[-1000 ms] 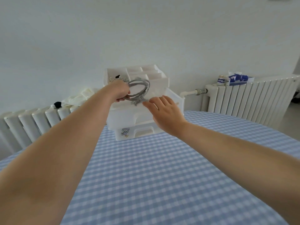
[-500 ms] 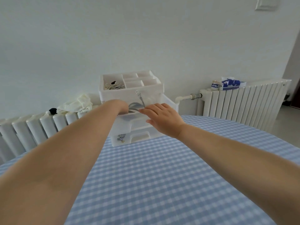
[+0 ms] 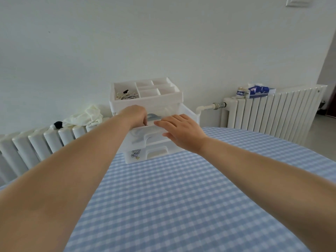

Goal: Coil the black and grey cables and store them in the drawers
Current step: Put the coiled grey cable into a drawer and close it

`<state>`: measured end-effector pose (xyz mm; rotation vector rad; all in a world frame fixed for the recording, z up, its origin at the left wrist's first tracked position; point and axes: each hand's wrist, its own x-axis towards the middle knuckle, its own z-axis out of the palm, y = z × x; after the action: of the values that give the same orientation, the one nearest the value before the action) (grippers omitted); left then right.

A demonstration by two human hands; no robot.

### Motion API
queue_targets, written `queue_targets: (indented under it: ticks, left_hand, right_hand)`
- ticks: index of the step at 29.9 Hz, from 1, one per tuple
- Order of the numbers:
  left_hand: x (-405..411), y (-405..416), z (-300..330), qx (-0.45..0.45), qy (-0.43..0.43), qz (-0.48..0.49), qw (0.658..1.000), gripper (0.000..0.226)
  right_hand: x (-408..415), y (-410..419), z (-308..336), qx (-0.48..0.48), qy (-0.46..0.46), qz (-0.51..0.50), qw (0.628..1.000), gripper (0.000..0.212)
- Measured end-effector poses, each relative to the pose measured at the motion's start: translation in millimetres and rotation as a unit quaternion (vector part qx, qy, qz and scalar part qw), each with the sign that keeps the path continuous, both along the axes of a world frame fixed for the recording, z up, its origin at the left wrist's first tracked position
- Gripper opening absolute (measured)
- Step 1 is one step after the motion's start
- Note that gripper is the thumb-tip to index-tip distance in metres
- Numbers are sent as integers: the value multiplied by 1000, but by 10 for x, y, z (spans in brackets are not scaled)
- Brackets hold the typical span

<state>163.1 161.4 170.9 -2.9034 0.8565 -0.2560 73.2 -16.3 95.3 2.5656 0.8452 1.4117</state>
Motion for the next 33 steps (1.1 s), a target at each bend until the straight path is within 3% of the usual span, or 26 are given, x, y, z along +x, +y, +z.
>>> queue_targets:
  ticks: [3,6,8,17,20,23,27,33]
  left_hand:
    - [41,59,29,-59,65,-13,996,18]
    - [-13,147,99,-126,180,0,976,55]
    - [-64,191,102,-147,206,11,967,73]
    - [-69,333,31,-151,48,-7,987,75]
    - [-69,327,-30,-142,41,-17,989,67]
    - [-113,289,-86,-113,47,-28,992,45]
    - [-52,319,-131,-103,-26,-16,994,44]
    - [116,352,-224,-197,-137,37,970,26]
  right_hand:
    - [6,-8,2,1,6,-6,1000,49]
    - [39,10,4,17,6,-14,1000,50]
    - [85,41,6,19,-13,-33,999,52]
    - [248,231,104,-33,-25,-147,988,65]
    - [254,244,39,-6,22,-156,988,64]
    - [266,282,29,23,90,-174,980,58]
    - [360,333,126,108,184,-160,964,58]
    - [509,352,149,100,249,-183,946,71]
